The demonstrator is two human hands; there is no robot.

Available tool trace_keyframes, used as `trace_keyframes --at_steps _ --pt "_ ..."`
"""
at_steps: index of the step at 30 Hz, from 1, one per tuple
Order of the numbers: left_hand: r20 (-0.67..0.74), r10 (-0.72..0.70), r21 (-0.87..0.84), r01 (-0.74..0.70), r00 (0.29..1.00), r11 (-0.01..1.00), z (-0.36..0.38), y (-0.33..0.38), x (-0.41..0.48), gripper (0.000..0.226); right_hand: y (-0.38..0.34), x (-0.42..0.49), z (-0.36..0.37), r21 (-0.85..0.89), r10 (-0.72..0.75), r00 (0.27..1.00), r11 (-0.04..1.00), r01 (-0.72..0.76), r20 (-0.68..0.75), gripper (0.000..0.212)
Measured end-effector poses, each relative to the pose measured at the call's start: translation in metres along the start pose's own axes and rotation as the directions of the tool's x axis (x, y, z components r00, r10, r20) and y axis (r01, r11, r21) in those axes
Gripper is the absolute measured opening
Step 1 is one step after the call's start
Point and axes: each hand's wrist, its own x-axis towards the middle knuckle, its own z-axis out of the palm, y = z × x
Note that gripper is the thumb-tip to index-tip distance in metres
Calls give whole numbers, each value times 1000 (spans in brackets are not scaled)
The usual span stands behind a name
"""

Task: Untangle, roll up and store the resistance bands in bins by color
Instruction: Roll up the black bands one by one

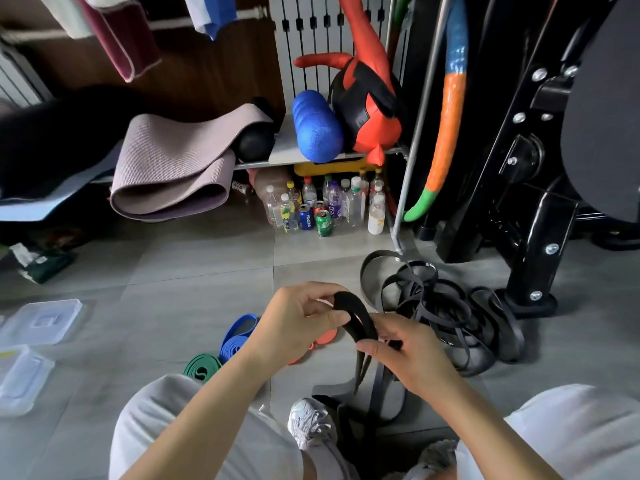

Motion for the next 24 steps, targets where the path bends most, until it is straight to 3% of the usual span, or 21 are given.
trace_keyframes --at_steps 3,5,9,11,13,15,17,18,19,21,24 --pt "-16 -16 -140 14 1000 990 3 -3 -3 23 -6 -2 3 1 -23 999 1000 23 42 25" --pt "-8 -19 -183 17 1000 983 4 -5 -4 22 -7 -4 4 53 -26 999 998 24 39 30" --pt "-53 -31 -182 21 998 983 -2 -11 -4 22 -13 -5 -1 440 72 997 896 -60 -10 25" --pt "-51 -91 -139 83 995 987 -6 -16 -3 26 -15 -5 -6 475 108 993 877 -76 -41 27" --pt "13 -169 -61 169 986 984 -7 -22 -4 23 -13 -7 -13 393 99 994 916 -74 -42 30" --pt "38 -213 174 204 976 963 -6 -26 -6 20 -12 -8 -17 111 62 998 992 -64 24 28" --pt "-4 -154 582 127 988 803 -1 -22 -9 37 -16 -7 -18 -187 29 991 982 -5 129 20" --pt "-14 -71 699 61 997 712 4 -17 -13 48 -20 -7 -18 -284 5 983 958 48 184 19" --pt "11 -4 743 -5 1000 669 8 -10 -15 54 -25 -6 -18 -338 -25 972 935 106 234 26" --pt "119 1 770 -93 993 632 17 -2 -17 56 -36 -6 -16 -355 -76 953 917 182 293 40" --pt "166 -53 804 -104 985 585 26 1 -14 34 -44 -5 -18 -277 -114 960 943 186 257 28"
